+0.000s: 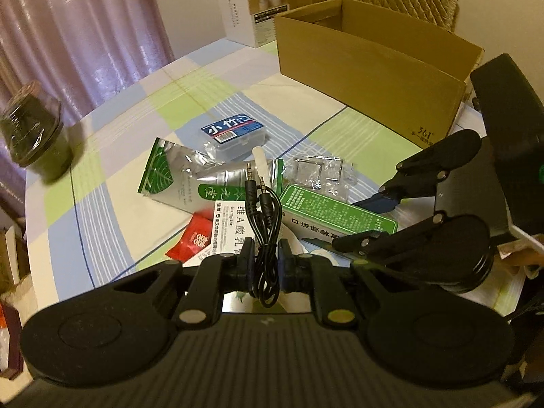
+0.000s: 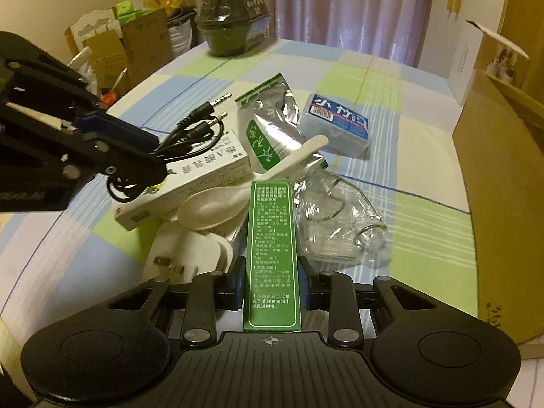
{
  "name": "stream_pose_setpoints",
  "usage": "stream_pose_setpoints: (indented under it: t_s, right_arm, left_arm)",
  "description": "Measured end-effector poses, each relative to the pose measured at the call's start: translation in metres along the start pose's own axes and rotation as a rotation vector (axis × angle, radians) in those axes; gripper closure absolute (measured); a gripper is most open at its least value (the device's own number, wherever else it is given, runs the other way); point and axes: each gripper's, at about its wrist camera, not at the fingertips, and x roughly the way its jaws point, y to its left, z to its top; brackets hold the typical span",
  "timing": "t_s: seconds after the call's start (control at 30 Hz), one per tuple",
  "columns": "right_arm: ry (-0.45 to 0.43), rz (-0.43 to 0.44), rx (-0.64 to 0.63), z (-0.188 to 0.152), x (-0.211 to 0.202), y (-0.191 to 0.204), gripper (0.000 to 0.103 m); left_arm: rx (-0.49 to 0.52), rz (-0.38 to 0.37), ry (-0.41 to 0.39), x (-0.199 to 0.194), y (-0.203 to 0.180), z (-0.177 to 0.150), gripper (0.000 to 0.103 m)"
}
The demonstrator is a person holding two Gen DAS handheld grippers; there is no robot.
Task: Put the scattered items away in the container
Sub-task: 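Carry the cable in the left tool while the right tool carries the green box to the cardboard box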
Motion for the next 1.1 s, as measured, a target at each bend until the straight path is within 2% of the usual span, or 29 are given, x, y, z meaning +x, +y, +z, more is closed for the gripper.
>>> stream_pose_setpoints:
  t_s: [0.3, 0.7, 0.9, 1.1]
  right_arm:
    - [-0.029, 0.0, 0.056, -0.027, -0.052, -0.001, 0.07]
    - [-0.056, -0.071, 0.121, -0.053, -0.093, -0.025, 0.07]
    - [-0.136, -0.108, 0.167, -0.048, -0.124, -0.046, 0.07]
    - [-0.255, -0.168, 0.208, -0.027, -0.169, -0.082, 0.07]
  left_arm:
    - [-0.052, 0.001, -0.009, -0.018, -0.014, -0.002, 0.093]
    - [-0.076, -0.007, -0.026, -0.047, -0.054, -0.004, 0.093]
    - [-0.099, -0.019, -0.035, -0.056, -0.065, 0.001, 0.093]
    - [-0.103, -0.031, -0.07, -0.062, -0.072, 0.022, 0.093]
